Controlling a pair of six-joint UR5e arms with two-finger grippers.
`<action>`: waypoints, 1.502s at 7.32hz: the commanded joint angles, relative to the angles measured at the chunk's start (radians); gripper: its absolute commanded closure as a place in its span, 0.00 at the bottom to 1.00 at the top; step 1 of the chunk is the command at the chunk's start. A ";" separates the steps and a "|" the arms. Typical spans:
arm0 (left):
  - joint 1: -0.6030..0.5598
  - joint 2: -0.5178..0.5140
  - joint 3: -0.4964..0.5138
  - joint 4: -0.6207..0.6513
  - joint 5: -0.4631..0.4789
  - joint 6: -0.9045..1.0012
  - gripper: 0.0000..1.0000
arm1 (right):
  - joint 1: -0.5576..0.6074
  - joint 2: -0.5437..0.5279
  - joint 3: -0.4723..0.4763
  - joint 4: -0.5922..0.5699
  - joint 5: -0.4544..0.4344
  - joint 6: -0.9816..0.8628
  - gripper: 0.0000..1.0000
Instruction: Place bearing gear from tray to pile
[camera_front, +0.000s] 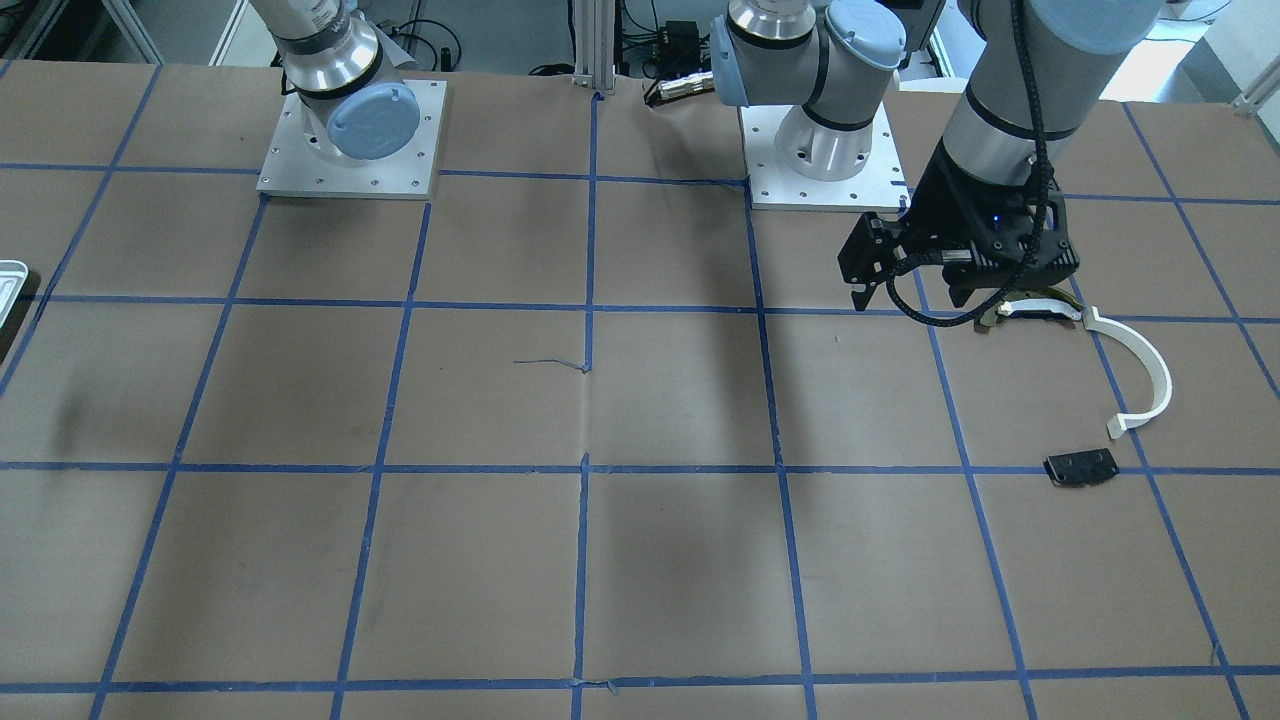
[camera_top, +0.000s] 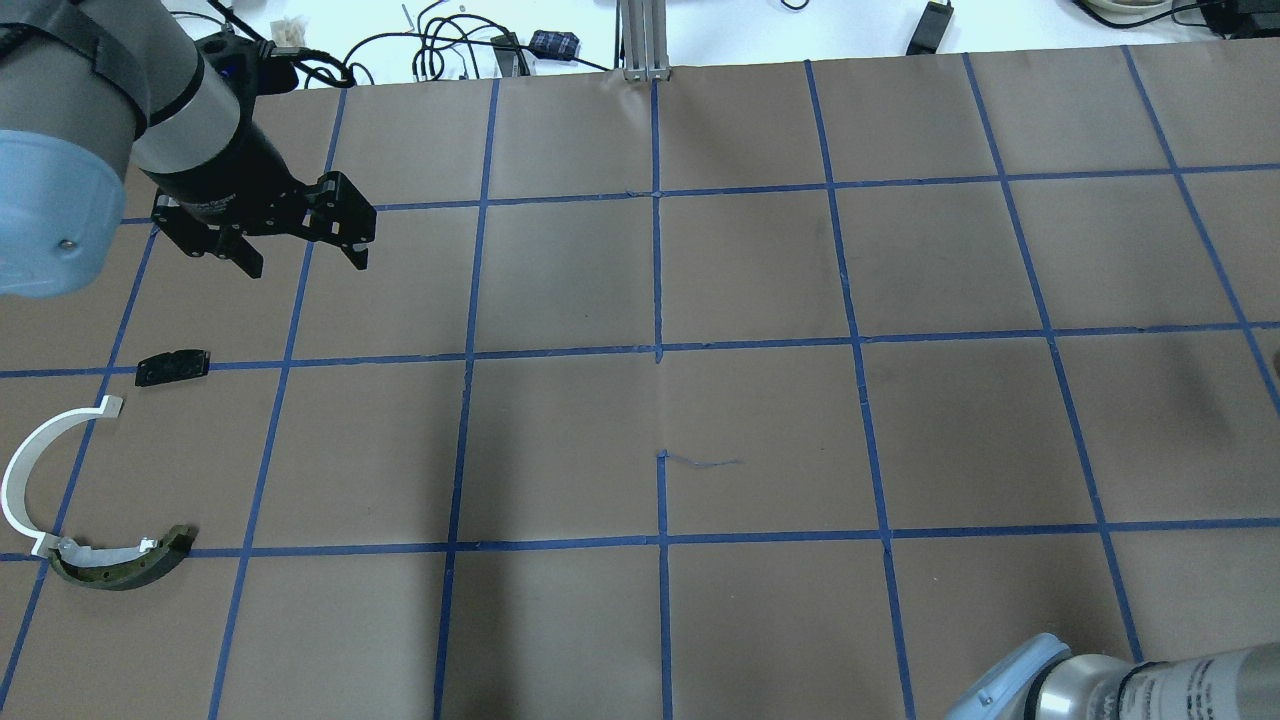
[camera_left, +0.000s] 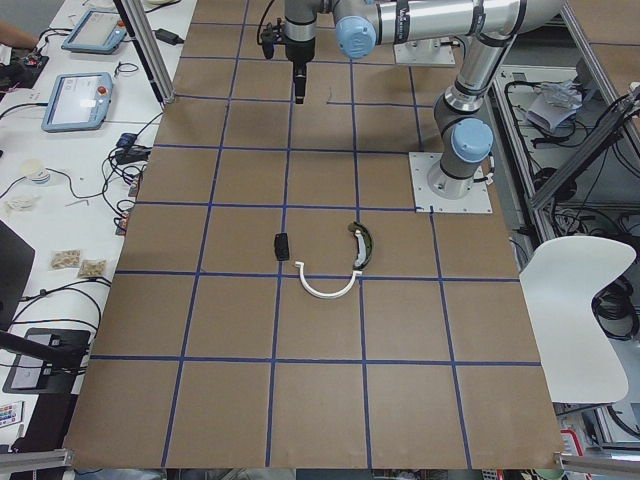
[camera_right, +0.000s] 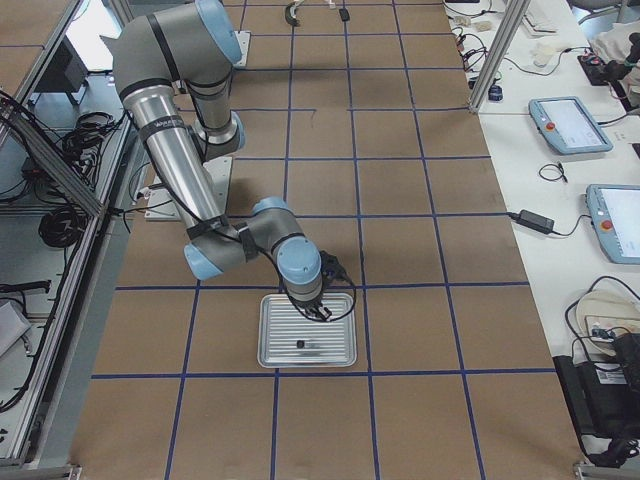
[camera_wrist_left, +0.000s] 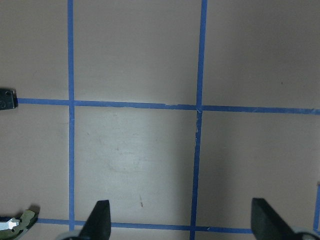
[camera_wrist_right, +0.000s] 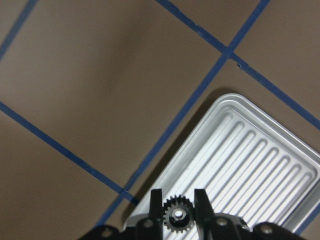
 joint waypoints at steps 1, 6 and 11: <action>-0.001 -0.003 0.000 0.003 0.000 0.000 0.00 | 0.183 -0.186 -0.002 0.161 -0.047 0.278 0.83; 0.001 -0.004 0.000 0.005 -0.002 0.002 0.00 | 0.645 -0.290 -0.005 0.230 -0.064 0.990 0.79; 0.002 -0.015 0.001 0.037 0.002 0.011 0.00 | 1.169 -0.043 0.000 -0.011 -0.047 1.820 0.80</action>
